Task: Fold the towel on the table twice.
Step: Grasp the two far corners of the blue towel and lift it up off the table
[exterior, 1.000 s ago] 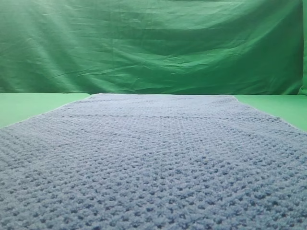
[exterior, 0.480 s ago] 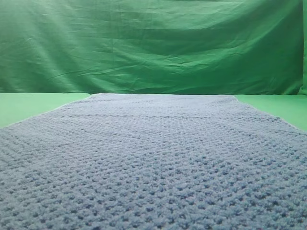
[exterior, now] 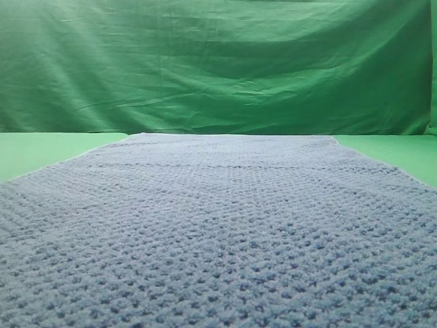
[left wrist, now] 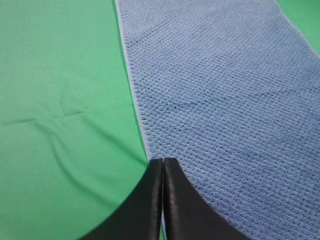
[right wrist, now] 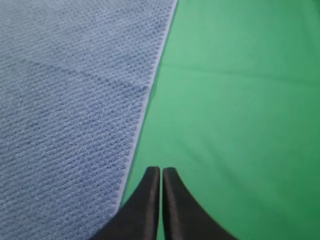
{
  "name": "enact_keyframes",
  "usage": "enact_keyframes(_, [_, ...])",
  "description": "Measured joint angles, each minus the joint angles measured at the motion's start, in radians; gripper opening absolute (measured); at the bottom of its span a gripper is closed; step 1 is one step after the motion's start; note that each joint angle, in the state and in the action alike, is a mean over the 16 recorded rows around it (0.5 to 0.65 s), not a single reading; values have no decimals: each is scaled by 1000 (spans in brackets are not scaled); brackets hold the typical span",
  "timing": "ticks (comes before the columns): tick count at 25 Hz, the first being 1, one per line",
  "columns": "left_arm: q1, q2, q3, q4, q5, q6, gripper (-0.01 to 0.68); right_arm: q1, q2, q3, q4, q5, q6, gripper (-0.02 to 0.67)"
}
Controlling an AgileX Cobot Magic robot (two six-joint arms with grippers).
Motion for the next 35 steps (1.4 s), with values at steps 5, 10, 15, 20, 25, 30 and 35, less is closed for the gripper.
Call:
enact_keyframes(5, [0,234,-136,10,47,0,0,29,126,-48,-6,29,46,0])
enact_keyframes(10, [0,469,-254,11,64,3,0,65,277,-84,-7,6,88,0])
enact_keyframes(15, [-1,679,-367,11,77,13,0,99,449,-138,-1,-34,113,0])
enact_keyframes(20, [-4,849,-471,11,92,27,0,111,628,-220,9,-57,124,0])
enact_keyframes(25, [-8,966,-553,12,102,42,9,112,777,-306,18,-62,125,14])
enact_keyframes(30, [-13,1032,-600,12,101,49,119,112,868,-361,22,-70,124,114])
enact_keyframes(35, [-15,1062,-619,12,98,49,318,112,905,-384,22,-80,124,298])
